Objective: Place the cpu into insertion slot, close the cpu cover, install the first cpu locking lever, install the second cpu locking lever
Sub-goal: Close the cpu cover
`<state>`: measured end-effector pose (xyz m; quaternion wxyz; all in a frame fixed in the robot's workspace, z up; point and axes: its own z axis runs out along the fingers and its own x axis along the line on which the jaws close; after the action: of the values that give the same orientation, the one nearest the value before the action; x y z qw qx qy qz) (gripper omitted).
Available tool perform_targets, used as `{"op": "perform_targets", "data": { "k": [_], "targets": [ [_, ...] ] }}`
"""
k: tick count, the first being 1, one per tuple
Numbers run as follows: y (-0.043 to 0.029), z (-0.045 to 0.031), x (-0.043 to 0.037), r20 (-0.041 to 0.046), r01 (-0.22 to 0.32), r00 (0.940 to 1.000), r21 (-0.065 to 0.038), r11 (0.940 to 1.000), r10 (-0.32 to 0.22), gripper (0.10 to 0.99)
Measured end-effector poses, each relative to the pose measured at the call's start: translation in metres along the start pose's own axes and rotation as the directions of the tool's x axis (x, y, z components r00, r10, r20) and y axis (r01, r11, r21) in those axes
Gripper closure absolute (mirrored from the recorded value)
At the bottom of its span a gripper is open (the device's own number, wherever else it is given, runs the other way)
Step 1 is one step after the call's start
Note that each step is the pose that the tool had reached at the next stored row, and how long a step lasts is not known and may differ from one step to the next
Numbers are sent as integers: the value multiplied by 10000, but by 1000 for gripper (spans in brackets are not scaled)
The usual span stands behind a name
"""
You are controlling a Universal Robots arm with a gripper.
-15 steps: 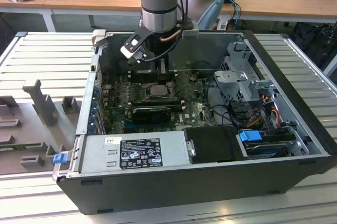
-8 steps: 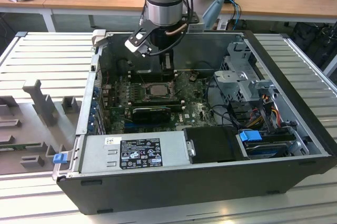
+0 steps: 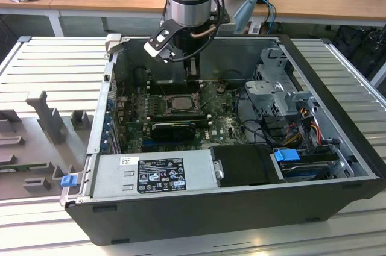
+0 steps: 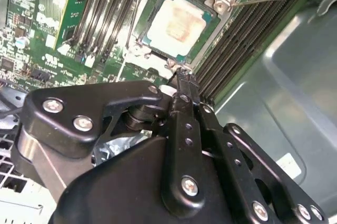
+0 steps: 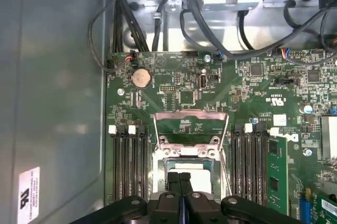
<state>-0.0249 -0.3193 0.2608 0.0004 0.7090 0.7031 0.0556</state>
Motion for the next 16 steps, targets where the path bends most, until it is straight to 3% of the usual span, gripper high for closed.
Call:
{"op": "perform_targets", "data": {
  "k": [5, 9, 14, 16],
  "targets": [
    [83, -32, 4, -3, -4, 10000, 36, 10000, 4, 980],
    [227, -22, 4, 2, -10, 10000, 135, 9999, 10, 980],
    [318, -30, 6, 0, -17, 10000, 208, 9998, 17, 980],
    [398, -26, 7, 2, -18, 10000, 242, 9997, 18, 980]
  ]
}}
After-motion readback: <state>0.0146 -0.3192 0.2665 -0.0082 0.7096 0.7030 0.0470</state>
